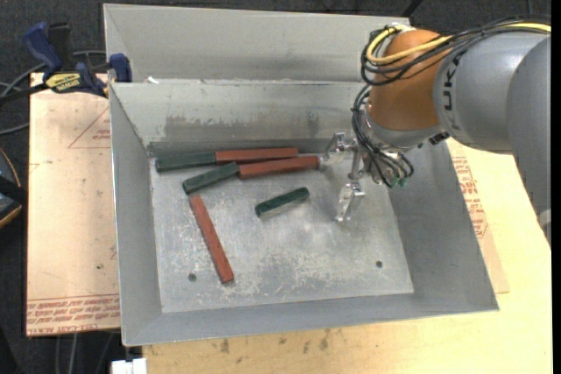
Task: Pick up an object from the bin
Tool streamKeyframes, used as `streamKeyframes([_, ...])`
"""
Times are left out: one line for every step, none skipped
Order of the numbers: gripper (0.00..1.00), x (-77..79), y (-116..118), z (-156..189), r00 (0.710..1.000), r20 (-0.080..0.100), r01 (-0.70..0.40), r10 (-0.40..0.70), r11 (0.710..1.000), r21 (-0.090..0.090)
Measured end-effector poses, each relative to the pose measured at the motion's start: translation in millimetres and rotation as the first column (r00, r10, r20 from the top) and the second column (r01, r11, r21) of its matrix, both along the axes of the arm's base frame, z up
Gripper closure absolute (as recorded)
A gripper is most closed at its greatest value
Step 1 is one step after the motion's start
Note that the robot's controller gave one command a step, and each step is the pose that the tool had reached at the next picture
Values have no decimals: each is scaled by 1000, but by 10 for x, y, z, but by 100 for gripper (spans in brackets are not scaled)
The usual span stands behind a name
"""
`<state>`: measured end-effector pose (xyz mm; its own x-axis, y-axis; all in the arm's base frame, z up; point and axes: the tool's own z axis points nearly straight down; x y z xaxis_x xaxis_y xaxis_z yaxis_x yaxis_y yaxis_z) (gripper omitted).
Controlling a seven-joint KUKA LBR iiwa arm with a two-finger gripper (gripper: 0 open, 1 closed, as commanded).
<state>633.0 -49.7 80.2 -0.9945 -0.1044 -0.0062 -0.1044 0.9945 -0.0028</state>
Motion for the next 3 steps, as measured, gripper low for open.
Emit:
streamKeyframes([100, 249, 699, 14, 996, 9, -92, 92, 996, 3])
streamKeyframes([100, 249, 699, 14, 996, 9, -92, 92, 996, 3])
streamKeyframes([100, 121, 988, 1404, 993, -2, -118, 118, 993, 3])
